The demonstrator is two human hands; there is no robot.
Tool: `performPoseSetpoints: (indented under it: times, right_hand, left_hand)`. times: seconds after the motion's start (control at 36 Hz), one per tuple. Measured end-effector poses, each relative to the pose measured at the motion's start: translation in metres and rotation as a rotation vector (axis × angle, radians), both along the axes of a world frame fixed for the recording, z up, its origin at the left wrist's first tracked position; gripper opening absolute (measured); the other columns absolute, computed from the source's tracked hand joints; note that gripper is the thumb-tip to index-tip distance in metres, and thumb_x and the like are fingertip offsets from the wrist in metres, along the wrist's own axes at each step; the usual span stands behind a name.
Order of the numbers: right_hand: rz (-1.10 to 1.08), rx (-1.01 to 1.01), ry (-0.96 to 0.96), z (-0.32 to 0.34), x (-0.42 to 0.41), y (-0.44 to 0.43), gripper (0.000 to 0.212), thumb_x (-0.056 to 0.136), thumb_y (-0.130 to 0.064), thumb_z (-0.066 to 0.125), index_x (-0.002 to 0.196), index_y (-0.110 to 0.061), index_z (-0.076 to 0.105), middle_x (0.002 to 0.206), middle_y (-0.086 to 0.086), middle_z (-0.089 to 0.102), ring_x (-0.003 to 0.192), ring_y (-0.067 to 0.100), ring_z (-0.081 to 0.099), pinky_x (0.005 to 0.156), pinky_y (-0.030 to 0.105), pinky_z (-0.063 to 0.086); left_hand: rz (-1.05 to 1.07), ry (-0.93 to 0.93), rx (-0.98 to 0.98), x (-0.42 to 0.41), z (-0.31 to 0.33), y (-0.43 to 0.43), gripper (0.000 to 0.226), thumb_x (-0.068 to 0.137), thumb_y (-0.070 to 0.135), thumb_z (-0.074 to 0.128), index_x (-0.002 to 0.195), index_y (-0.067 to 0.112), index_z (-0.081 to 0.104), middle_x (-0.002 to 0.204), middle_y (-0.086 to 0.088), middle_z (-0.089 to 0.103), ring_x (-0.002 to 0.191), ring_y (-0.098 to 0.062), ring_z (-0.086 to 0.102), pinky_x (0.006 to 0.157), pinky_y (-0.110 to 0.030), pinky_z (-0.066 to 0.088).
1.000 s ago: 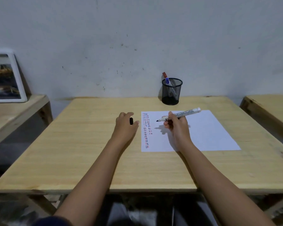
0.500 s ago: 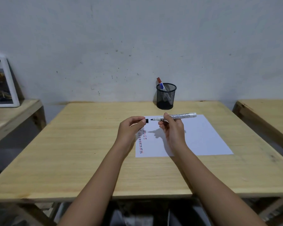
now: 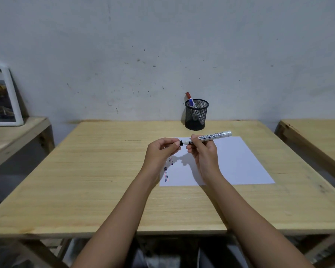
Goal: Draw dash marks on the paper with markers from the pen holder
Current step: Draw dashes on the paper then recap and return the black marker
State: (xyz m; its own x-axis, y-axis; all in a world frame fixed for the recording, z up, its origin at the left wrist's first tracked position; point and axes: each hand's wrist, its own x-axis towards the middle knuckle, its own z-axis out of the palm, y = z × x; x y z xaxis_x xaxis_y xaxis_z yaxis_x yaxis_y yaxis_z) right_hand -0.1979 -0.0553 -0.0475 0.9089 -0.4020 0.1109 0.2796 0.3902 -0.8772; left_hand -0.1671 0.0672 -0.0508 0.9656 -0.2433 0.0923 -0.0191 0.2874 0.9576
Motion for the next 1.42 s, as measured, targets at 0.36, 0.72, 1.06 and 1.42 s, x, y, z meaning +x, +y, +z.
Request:
performPoseSetpoints:
  times: [0.36,0.72,1.06,1.42]
  right_hand:
    - [0.038,-0.135,-0.031,-0.006,0.005,0.002,0.007,0.091,-0.008,0.057,0.089,-0.003,0.053,0.074,0.008,0.056,0.06,0.008,0.059,0.061,0.017,0.05]
    - [0.133,0.252,-0.015,0.01,-0.007,-0.015,0.009,0.086,-0.002,0.059,0.086,-0.007,0.066,0.076,-0.002,0.072,0.076,0.008,0.065,0.068,0.013,0.053]
    - [0.24,-0.524,0.103,0.021,-0.005,-0.047,0.018,0.075,0.002,0.071,0.088,-0.011,0.07,0.084,0.004,0.069,0.075,0.019,0.062,0.064,0.022,0.049]
    - [0.082,-0.951,0.014,0.078,0.054,-0.081,0.014,0.079,-0.006,0.066,0.087,-0.014,0.057,0.08,0.005,0.059,0.066,0.02,0.057,0.066,0.036,0.048]
  left_hand:
    - [-0.008,-0.067,0.047,0.001,0.007,0.005,0.009,0.082,0.003,0.066,0.083,0.009,0.072,0.073,0.002,0.074,0.072,-0.008,0.069,0.072,-0.016,0.053]
    - [0.026,-0.089,0.096,0.014,0.027,0.026,0.014,0.077,0.004,0.072,0.086,0.014,0.072,0.078,-0.002,0.074,0.083,-0.016,0.069,0.088,-0.025,0.053]
    - [0.064,-0.192,0.162,0.034,0.062,0.008,0.013,0.077,0.004,0.073,0.087,0.01,0.071,0.076,-0.006,0.071,0.081,-0.018,0.068,0.089,-0.028,0.054]
    - [0.076,-0.483,0.388,0.081,0.108,-0.049,0.02,0.082,0.022,0.07,0.101,0.015,0.068,0.087,0.003,0.07,0.073,0.01,0.062,0.072,-0.004,0.045]
